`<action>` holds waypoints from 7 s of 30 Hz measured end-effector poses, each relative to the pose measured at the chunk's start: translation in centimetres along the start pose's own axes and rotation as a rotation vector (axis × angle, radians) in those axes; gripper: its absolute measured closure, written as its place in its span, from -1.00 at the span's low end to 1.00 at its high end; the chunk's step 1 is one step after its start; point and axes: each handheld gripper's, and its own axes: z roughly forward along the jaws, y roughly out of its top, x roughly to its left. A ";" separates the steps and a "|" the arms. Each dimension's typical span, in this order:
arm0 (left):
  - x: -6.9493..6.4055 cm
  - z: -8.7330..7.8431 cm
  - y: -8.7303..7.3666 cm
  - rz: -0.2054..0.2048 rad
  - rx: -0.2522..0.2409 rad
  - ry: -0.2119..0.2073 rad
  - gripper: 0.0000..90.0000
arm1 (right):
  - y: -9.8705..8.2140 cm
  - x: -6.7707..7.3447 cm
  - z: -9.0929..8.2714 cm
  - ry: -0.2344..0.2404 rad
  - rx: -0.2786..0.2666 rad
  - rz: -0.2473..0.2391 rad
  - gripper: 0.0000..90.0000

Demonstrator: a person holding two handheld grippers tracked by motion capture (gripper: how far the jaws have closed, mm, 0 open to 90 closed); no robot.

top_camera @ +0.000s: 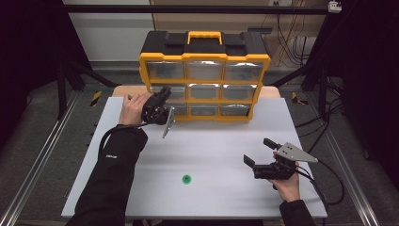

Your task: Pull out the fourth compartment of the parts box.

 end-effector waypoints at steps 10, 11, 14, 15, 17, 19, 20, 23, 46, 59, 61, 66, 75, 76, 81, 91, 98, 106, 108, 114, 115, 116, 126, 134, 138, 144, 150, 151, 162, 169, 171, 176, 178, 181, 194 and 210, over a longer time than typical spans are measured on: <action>-0.1 -0.9 0.4 0.004 0.001 0.006 0.73 | 0.0 0.0 0.0 0.000 0.002 0.003 -1.00; -0.1 -1.0 0.5 0.013 0.000 0.005 0.73 | 0.0 0.0 0.0 0.000 0.002 0.003 -1.00; -0.1 -1.2 0.5 0.013 0.001 0.002 0.73 | 0.0 0.0 0.0 -0.001 0.001 0.004 -1.00; -0.1 -1.3 0.5 0.009 0.001 0.003 0.73 | 0.0 0.0 0.0 0.000 -0.001 0.004 -1.00; -0.1 -1.5 0.5 0.011 0.002 0.003 0.73 | 0.0 0.0 0.0 0.000 -0.001 0.004 -1.00; -0.1 -1.7 0.6 0.008 -0.003 0.003 0.73 | 0.1 0.1 0.0 0.000 -0.002 0.011 -1.00; -0.2 -1.8 0.6 0.002 -0.004 0.003 0.73 | 0.1 0.1 0.0 0.001 -0.003 0.012 -1.00; -0.1 -2.1 0.6 0.009 -0.010 -0.001 0.73 | 0.1 0.1 0.0 -0.001 -0.004 0.009 -1.00; -0.5 -3.9 1.1 0.008 -0.022 0.018 0.73 | 0.1 0.0 -0.1 0.001 -0.004 0.001 -1.00; -0.9 -5.1 1.3 0.002 -0.037 0.026 0.73 | 0.1 0.0 -0.1 -0.001 -0.004 0.003 -1.00; -0.9 -5.2 1.3 0.001 -0.035 0.030 0.73 | 0.1 0.0 -0.1 0.000 -0.002 0.000 -1.00; -0.9 -5.5 1.5 0.007 -0.036 0.031 0.73 | 0.1 0.0 -0.1 -0.001 -0.006 0.000 -1.00; -0.9 -6.1 1.6 0.008 -0.044 0.028 0.73 | 0.1 0.0 -0.1 0.000 -0.007 0.001 -1.00; -0.9 -6.2 1.6 0.011 -0.045 0.029 0.73 | 0.1 0.0 -0.1 0.000 -0.007 0.001 -1.00; -1.0 -6.5 1.6 0.001 -0.050 0.027 0.73 | 0.1 0.0 -0.2 -0.001 -0.007 0.001 -1.00; -1.0 -6.8 1.7 0.014 -0.055 0.028 0.73 | 0.1 0.0 -0.2 -0.001 -0.006 0.004 -1.00; -0.9 -6.9 1.8 -0.008 -0.054 0.012 0.72 | 0.1 0.0 -0.2 0.000 -0.007 0.004 -1.00; 0.1 -7.3 2.0 -0.158 -0.063 -0.078 0.52 | 0.1 0.0 -0.2 0.001 -0.004 0.007 -1.00; 0.3 -7.3 2.2 -0.225 -0.072 -0.096 0.40 | 0.1 0.0 -0.2 0.001 -0.004 0.011 -1.00; 1.5 -7.6 2.5 -0.441 -0.050 -0.150 0.04 | 0.2 0.1 -0.2 0.001 -0.005 0.015 -1.00; 1.6 -7.7 2.5 -0.477 -0.043 -0.153 -0.03 | 0.2 0.1 -0.2 0.001 -0.005 0.016 -1.00; 1.8 -7.7 2.5 -0.510 -0.038 -0.157 -0.09 | 0.2 0.1 -0.2 0.001 -0.004 0.015 -1.00; 3.3 -8.4 1.9 -0.845 -0.048 -0.215 -0.51 | 0.2 0.1 -0.3 0.001 -0.009 0.020 -1.00; 4.0 -8.7 1.4 -1.031 -0.020 -0.285 -0.76 | 0.2 0.1 -0.3 0.001 -0.008 0.020 -1.00; 4.1 -8.9 1.0 -1.082 0.004 -0.310 -0.82 | 0.2 0.1 -0.3 -0.002 -0.005 0.019 -1.00; 3.8 -9.5 0.7 -1.147 0.024 -0.344 -0.87 | 0.2 0.0 -0.3 -0.005 -0.006 0.019 -1.00; 3.1 -10.5 0.3 -1.200 0.032 -0.350 -0.91 | 0.2 0.1 -0.3 -0.005 -0.003 0.019 -1.00; 2.9 -10.7 0.2 -1.217 0.030 -0.351 -0.91 | 0.2 0.1 -0.3 -0.005 -0.003 0.019 -1.00; 1.2 -12.9 -1.2 -1.335 0.041 -0.451 -1.00 | 0.2 0.1 -0.3 -0.005 0.001 0.018 -1.00; 0.0 -13.8 -1.2 -1.359 0.027 -0.455 -1.00 | 0.2 0.0 -0.3 -0.005 0.003 0.014 -1.00; -0.5 -13.9 -1.0 -1.363 0.028 -0.457 -1.00 | 0.1 0.0 -0.3 -0.004 0.001 0.009 -1.00; -1.1 -14.0 -0.4 -1.365 0.045 -0.483 -1.00 | 0.1 0.0 -0.2 -0.006 0.005 0.011 -1.00; -1.3 -14.1 0.0 -1.355 0.052 -0.490 -1.00 | 0.1 0.0 -0.2 -0.006 0.005 0.008 -1.00; -1.8 -14.2 0.7 -1.350 0.039 -0.512 -1.00 | 0.0 0.0 -0.2 -0.005 0.008 0.009 -1.00; -3.6 -13.6 3.2 -1.314 0.054 -0.626 -1.00 | 0.0 0.0 -0.1 -0.007 0.011 0.008 -1.00; -5.0 -13.1 5.8 -1.268 0.063 -0.716 -0.99 | 0.0 0.0 -0.2 -0.013 0.012 0.013 -1.00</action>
